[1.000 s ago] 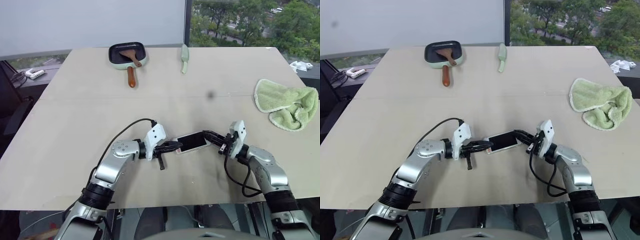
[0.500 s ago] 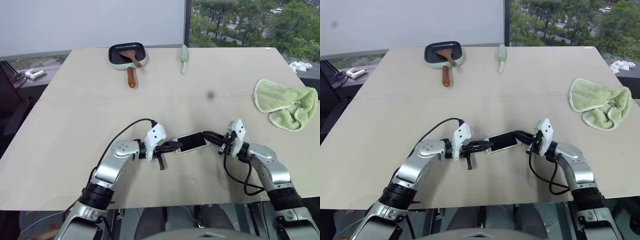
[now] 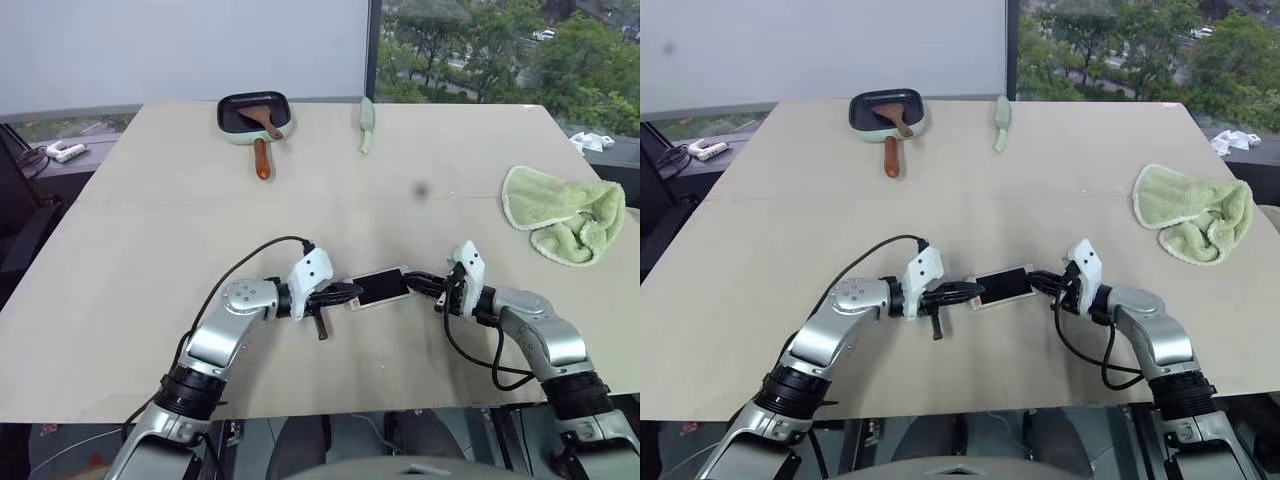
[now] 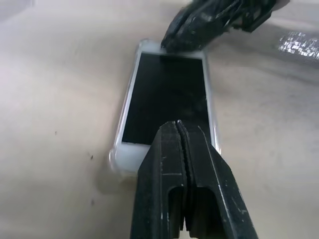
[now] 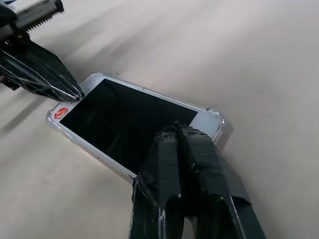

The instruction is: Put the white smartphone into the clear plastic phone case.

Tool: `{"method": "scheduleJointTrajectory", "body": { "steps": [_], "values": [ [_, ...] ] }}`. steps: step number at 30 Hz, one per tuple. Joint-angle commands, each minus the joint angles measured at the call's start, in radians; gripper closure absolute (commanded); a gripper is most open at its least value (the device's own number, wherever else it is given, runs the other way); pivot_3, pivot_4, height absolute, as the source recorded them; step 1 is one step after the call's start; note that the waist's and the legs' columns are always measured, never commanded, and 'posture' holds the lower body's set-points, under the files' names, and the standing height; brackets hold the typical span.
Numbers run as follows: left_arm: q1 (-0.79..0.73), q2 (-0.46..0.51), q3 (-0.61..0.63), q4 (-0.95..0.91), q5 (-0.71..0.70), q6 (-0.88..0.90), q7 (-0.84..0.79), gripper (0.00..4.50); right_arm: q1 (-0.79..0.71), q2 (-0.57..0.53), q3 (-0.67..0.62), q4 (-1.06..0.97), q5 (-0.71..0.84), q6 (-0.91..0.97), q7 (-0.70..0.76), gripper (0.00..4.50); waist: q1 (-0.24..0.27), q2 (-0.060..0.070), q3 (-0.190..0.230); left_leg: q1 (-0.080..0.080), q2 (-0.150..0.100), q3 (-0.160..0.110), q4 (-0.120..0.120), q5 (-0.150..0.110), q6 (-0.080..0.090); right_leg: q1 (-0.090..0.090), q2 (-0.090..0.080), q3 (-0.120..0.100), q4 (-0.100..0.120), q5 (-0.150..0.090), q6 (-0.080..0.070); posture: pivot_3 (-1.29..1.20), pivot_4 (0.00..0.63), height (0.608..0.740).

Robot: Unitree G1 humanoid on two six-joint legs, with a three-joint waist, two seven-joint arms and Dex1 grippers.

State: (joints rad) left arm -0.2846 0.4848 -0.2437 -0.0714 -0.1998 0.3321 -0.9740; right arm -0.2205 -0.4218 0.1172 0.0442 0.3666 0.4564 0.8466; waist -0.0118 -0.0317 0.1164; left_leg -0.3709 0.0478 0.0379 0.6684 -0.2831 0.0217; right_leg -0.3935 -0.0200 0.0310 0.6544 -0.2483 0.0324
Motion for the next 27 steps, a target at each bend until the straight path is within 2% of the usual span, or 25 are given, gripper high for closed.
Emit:
{"method": "scheduleJointTrajectory", "body": {
  "steps": [1, 6, 15, 22, 27],
  "values": [
    [-0.022, 0.005, 0.003, -0.044, -0.007, 0.0, -0.001, 4.5, 0.063, -0.027, 0.103, 0.102, -0.062, 0.13, 0.008, 4.43, 0.0, 0.0, 0.0, 0.0, 0.0, 0.0, 0.0, 0.0, 0.0, 0.0, 0.0, 0.0, 0.0, 0.0, 0.0, 0.0, 0.15, 0.74],
    [-0.021, 0.007, 0.005, -0.037, -0.003, -0.004, 0.001, 4.5, 0.047, -0.038, 0.108, 0.104, -0.095, 0.1, 0.0, 4.43, 0.0, 0.0, 0.0, 0.001, 0.0, 0.001, -0.001, 0.0, 0.0, 0.0, 0.0, 0.0, 0.0, 0.0, -0.001, 0.0, 0.15, 0.74],
    [-0.028, 0.0, 0.056, 0.037, -0.008, -0.035, 0.04, 4.5, -0.068, -0.035, 0.137, 0.048, -0.144, 0.322, -0.145, 4.43, -0.005, 0.001, 0.001, 0.005, 0.006, 0.007, -0.001, 0.0, 0.0, 0.0, 0.001, 0.007, 0.0, 0.0, -0.001, 0.0, 0.15, 0.74],
    [-0.013, -0.003, 0.057, 0.053, -0.005, -0.055, 0.045, 4.5, -0.095, 0.005, 0.142, 0.034, -0.163, 0.37, -0.245, 4.43, -0.004, 0.001, 0.001, 0.008, 0.007, 0.01, -0.001, 0.0, 0.0, 0.0, -0.005, 0.01, 0.0, -0.003, 0.003, 0.0, 0.15, 0.74],
    [-0.004, 0.001, 0.065, 0.039, -0.01, -0.054, 0.047, 4.5, -0.073, -0.022, 0.148, -0.008, -0.154, 0.346, -0.221, 4.43, -0.004, 0.002, 0.001, 0.007, 0.006, 0.01, -0.002, 0.0, 0.0, 0.0, -0.007, 0.01, -0.001, 0.0, -0.001, 0.0, 0.15, 0.74]
  ]
}}
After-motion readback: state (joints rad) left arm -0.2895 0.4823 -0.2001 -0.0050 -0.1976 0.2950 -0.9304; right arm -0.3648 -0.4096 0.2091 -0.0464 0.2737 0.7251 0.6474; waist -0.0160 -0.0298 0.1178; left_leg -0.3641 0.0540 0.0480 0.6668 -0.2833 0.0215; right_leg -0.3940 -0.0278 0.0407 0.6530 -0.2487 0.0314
